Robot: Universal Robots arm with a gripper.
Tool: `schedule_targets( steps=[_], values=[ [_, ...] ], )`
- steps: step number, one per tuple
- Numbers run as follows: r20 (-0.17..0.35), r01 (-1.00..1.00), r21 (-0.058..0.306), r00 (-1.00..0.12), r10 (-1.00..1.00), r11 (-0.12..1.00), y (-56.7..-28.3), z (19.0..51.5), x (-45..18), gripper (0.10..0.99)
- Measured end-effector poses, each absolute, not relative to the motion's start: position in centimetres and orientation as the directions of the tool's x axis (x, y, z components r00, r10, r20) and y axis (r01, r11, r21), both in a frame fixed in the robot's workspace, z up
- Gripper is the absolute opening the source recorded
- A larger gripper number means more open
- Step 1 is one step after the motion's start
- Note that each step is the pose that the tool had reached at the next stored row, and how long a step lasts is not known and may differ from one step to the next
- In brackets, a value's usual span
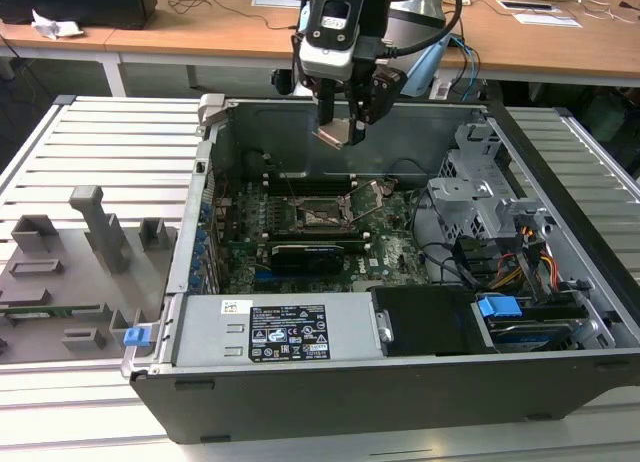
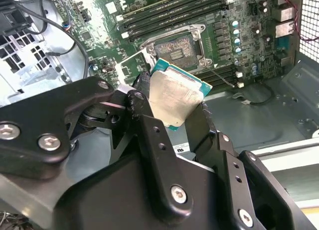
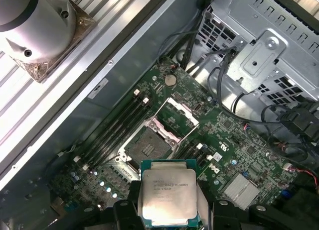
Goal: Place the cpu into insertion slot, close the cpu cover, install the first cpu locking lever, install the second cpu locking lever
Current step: 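Place the cpu into insertion slot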
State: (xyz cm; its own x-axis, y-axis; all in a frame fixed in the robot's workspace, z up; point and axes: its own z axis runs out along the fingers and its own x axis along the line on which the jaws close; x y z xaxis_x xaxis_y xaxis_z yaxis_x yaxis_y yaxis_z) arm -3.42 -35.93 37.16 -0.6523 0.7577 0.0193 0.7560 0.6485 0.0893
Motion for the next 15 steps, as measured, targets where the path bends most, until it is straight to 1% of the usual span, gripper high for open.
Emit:
schedule_targets(
  steps=[15],
  values=[
    [0.019,0.791,0.089,-0.609,0.793,0.606,-35.93,37.10,-3.43,0.525]
  ],
)
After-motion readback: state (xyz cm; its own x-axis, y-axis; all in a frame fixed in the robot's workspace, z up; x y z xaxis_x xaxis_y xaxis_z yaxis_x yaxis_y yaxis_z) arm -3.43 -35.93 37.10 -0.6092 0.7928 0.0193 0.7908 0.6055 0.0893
